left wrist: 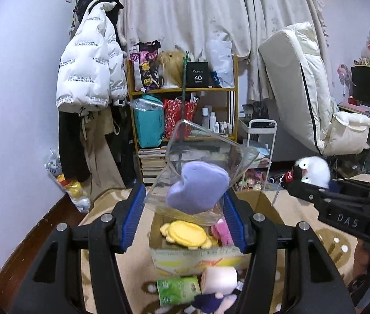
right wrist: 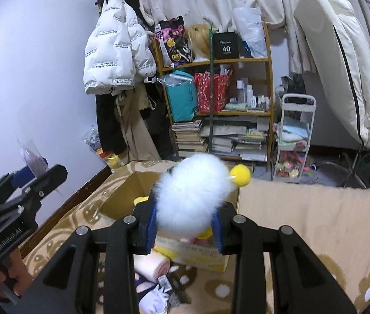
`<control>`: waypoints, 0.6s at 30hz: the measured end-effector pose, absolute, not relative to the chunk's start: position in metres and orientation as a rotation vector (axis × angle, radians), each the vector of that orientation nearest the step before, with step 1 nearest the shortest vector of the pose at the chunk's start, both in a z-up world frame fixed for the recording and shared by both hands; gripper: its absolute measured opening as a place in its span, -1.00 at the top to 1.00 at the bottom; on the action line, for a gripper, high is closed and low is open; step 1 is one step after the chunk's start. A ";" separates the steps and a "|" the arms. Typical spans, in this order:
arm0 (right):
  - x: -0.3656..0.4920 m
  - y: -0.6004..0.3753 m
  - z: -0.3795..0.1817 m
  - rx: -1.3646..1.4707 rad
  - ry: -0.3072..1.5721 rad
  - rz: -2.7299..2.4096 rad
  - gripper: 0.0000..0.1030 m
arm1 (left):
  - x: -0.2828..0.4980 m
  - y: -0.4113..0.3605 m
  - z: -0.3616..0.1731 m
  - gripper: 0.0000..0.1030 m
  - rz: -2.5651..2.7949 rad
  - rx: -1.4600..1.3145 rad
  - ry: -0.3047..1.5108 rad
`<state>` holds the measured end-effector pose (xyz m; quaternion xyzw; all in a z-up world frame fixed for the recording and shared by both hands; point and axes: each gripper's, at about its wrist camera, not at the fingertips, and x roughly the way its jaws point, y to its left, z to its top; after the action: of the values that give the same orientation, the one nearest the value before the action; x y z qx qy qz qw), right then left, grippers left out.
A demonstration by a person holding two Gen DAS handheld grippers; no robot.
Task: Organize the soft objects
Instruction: 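Lift the white plush over the box with the right gripper while the left gripper carries the clear bag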
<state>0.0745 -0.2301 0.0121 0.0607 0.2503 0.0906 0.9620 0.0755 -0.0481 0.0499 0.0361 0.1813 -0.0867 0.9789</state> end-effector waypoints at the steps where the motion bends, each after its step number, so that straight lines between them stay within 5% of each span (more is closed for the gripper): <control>1: 0.080 -0.229 0.013 0.116 0.505 0.181 0.30 | 0.081 -0.049 0.051 -0.11 -0.176 0.072 0.364; 18: 0.134 -0.232 -0.026 0.033 0.590 0.159 0.30 | 0.148 -0.062 0.010 -0.11 -0.201 0.077 0.448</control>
<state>0.1342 -0.2325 -0.0264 0.0161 0.2904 0.0781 0.9536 0.1478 -0.0624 0.0095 0.0379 0.2218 -0.0994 0.9693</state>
